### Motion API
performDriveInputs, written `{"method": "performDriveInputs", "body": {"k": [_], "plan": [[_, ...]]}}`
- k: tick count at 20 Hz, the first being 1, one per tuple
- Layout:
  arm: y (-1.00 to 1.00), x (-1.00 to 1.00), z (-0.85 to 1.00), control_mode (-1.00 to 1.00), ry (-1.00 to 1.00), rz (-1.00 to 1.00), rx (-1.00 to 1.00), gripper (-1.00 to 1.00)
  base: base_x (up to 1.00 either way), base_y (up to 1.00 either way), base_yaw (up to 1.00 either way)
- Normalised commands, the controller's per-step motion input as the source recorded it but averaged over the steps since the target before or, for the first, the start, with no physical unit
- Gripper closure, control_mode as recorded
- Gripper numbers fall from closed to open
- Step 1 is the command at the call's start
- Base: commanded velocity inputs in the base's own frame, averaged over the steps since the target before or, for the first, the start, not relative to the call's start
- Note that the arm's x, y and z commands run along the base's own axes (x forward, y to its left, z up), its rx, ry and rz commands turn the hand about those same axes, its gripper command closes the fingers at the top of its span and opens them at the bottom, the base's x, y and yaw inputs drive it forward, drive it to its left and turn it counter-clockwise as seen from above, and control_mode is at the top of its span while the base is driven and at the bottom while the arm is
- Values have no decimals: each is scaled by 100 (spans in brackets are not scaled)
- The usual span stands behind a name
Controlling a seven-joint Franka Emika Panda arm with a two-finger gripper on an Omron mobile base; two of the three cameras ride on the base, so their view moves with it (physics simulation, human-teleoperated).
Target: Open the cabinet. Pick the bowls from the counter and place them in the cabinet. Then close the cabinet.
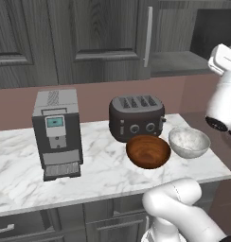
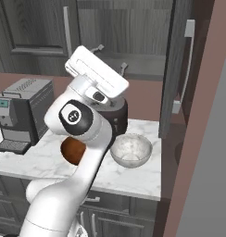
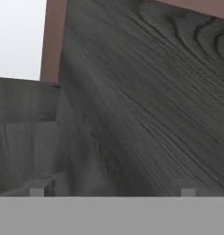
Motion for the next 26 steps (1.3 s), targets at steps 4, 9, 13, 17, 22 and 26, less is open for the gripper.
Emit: {"method": "performDriveInputs", "body": {"k": [4, 9, 13, 17, 22, 26], "plan": [[40, -8, 12, -100, 23, 4, -22, -100, 0, 0, 0], [43, -8, 3, -100, 21, 0, -22, -100, 0, 0, 0], [47, -16, 0, -100, 2, 0, -16, -100, 0, 0, 0], [48, -3, 0, -100, 0, 0, -10, -100, 0, 0, 0], [47, 0, 0, -100, 8, 3, -4, -100, 0, 0, 0], [47, 1, 0, -100, 14, 10, 1, -100, 0, 0, 0]]}}
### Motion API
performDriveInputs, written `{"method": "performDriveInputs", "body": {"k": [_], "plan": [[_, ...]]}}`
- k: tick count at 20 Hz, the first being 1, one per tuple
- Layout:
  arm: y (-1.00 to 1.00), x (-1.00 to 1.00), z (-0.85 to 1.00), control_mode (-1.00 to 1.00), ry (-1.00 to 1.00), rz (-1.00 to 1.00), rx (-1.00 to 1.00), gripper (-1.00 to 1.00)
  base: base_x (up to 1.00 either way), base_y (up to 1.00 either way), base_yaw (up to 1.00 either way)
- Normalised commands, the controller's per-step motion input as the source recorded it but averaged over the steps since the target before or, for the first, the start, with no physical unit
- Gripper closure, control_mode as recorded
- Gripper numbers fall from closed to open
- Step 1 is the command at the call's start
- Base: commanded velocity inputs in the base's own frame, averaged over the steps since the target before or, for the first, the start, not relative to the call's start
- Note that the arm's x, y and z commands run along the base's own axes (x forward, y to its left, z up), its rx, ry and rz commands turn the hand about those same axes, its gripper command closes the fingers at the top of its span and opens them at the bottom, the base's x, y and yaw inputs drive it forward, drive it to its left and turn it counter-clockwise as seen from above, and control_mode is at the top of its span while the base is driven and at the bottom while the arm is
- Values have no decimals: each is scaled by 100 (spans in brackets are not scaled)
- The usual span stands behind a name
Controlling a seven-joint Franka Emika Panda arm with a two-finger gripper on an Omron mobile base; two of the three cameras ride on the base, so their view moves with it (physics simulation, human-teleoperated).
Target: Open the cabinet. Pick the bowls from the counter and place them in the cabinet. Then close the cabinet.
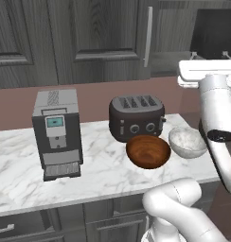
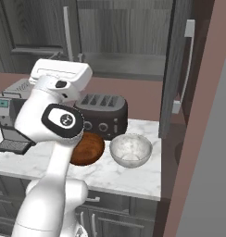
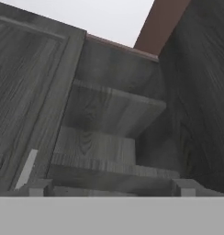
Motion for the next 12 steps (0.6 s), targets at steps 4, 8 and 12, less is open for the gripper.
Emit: {"method": "performDriveInputs", "body": {"k": [4, 8, 12], "plan": [[48, 19, -5, -100, 6, 22, 8, -100, 0, 0, 0], [47, 11, -5, -100, 1, 22, 4, -100, 0, 0, 0], [32, 5, -3, -100, -6, 23, 0, -100, 0, 0, 0]]}}
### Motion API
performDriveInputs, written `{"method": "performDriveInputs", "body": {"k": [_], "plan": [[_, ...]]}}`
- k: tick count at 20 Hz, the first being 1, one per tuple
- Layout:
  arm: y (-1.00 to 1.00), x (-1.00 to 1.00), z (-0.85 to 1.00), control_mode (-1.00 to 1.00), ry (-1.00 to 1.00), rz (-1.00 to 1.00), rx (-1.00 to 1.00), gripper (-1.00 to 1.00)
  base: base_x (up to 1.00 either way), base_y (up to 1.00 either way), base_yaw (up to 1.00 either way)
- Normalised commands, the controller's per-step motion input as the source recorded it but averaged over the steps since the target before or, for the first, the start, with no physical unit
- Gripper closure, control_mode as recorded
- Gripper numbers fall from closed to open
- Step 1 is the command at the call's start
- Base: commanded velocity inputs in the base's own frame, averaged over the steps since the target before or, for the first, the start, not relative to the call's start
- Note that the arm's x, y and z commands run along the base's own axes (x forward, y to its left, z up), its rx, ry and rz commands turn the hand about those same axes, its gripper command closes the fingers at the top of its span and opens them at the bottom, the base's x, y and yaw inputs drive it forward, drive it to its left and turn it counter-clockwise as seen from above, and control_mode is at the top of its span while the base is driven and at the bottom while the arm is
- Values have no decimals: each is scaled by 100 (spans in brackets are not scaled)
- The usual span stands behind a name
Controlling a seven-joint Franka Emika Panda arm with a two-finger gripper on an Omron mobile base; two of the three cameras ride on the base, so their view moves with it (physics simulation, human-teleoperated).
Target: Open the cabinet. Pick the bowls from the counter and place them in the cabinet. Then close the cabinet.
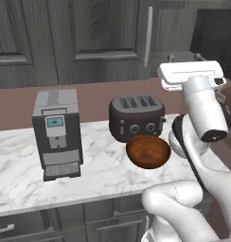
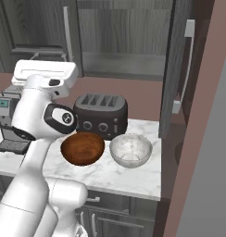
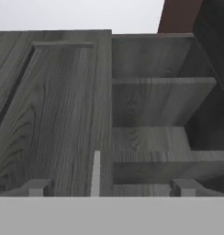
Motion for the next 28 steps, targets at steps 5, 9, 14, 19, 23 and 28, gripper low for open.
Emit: {"method": "performDriveInputs", "body": {"k": [5, 9, 14, 19, 23, 28], "plan": [[22, 30, -3, -100, -2, 17, 1, -100, 0, 0, 0], [5, 34, 0, -100, 0, 6, 0, -100, 0, 0, 0], [0, 40, -5, -100, 0, -1, 0, -100, 0, 0, 0], [0, 46, -6, -100, 1, -4, 0, -100, 0, 0, 0], [0, 48, -1, -100, 0, 0, 0, -100, 0, 0, 0], [0, 50, 0, -100, 0, 0, 0, -100, 0, 0, 0]]}}
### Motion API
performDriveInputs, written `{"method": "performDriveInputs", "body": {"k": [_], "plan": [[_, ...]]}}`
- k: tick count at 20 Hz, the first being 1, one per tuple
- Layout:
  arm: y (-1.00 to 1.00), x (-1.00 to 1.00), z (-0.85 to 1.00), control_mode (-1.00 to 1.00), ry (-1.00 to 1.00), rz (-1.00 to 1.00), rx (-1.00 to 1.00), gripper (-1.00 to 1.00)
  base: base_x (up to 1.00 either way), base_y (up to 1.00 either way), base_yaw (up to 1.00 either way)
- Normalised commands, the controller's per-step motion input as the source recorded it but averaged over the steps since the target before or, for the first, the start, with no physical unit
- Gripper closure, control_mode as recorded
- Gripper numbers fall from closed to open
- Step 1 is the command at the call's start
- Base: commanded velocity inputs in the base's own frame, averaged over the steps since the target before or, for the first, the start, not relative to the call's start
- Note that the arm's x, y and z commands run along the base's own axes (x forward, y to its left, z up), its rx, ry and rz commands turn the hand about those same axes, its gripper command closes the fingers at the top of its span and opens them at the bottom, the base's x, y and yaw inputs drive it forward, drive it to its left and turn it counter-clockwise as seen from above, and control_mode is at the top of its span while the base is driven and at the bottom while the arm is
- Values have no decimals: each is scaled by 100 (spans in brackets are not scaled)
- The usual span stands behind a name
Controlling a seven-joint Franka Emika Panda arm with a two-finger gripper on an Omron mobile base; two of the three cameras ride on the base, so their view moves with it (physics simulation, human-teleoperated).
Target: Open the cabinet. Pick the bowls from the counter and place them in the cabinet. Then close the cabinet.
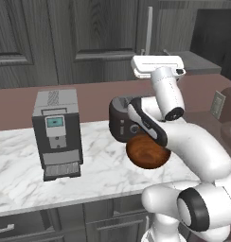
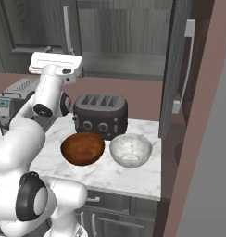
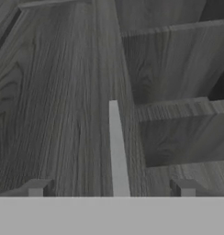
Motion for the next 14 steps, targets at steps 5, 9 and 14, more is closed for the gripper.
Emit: {"method": "performDriveInputs", "body": {"k": [5, 9, 14], "plan": [[0, 51, 0, -100, 5, 0, 0, -100, 0, 0, 0], [0, 45, 0, -100, 7, 0, 0, -100, 0, 0, 0], [0, 45, -1, -100, 6, 0, 0, -100, 0, 0, 0]]}}
